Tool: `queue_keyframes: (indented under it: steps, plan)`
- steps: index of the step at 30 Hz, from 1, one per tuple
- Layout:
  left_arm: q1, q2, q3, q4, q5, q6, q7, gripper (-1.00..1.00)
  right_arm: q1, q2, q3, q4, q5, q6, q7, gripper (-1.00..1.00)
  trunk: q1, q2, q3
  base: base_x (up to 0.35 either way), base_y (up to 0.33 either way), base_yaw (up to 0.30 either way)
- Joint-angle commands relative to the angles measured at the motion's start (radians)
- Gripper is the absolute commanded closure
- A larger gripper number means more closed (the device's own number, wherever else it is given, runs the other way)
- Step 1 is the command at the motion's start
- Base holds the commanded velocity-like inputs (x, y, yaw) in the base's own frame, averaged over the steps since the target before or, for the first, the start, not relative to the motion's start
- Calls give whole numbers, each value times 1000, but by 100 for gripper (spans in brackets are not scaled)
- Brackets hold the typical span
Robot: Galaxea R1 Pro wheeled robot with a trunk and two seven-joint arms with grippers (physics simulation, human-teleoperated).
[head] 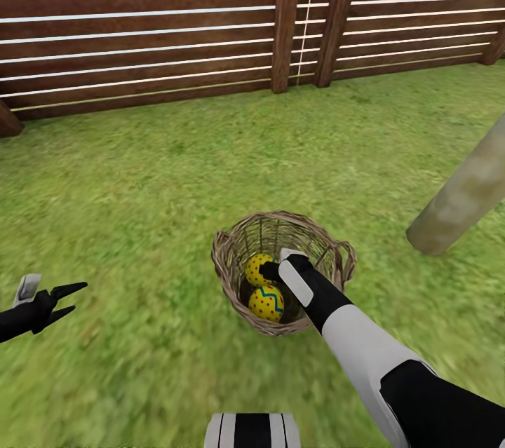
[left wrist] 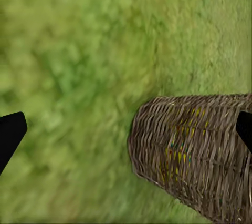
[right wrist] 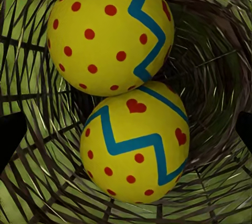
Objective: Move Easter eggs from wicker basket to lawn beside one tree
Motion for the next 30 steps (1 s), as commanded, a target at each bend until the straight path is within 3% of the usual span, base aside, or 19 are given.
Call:
queue_keyframes:
  steps: [1, 28, 30]
  plan:
    - [0, 0, 1, 0, 4, 8, 0, -100, -1, 0, 2, 0, -8, 1, -9, -100, 0, 0, -1, 0, 0, 0]
    - [3, 0, 1, 0, 2, 8, -20, -100, -1, 0, 3, 0, -10, 1, -9, -100, 0, 0, -1, 73, 0, 0]
    - [3, 0, 1, 0, 2, 8, -20, -100, -1, 0, 3, 0, -10, 1, -9, -100, 1, -1, -8, 2, 0, 0]
